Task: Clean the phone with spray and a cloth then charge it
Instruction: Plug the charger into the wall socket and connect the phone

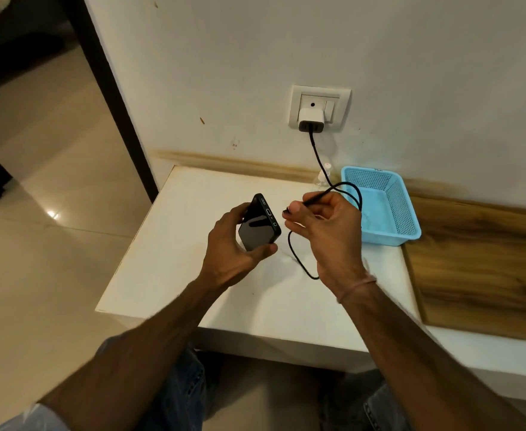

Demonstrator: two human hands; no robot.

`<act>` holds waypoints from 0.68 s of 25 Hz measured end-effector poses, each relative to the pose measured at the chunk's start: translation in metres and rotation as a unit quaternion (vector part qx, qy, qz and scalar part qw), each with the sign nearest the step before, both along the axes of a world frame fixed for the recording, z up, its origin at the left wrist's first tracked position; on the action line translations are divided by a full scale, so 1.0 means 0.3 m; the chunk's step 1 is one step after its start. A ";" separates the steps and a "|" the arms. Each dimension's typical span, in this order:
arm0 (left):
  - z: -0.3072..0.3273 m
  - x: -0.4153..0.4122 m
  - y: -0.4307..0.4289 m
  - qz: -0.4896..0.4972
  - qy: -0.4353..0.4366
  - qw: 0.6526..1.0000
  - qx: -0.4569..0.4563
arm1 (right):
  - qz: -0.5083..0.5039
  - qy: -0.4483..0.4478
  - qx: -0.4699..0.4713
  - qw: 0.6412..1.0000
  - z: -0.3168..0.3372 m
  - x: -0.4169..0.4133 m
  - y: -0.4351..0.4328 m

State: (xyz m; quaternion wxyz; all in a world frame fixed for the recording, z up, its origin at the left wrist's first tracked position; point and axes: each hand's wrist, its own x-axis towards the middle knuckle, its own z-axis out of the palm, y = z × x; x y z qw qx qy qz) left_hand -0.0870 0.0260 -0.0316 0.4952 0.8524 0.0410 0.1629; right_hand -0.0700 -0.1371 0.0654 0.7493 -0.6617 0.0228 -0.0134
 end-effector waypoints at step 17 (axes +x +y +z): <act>0.035 0.004 -0.015 0.009 0.005 1.000 0.005 | -0.045 -0.119 -0.296 0.947 -0.007 0.068 0.069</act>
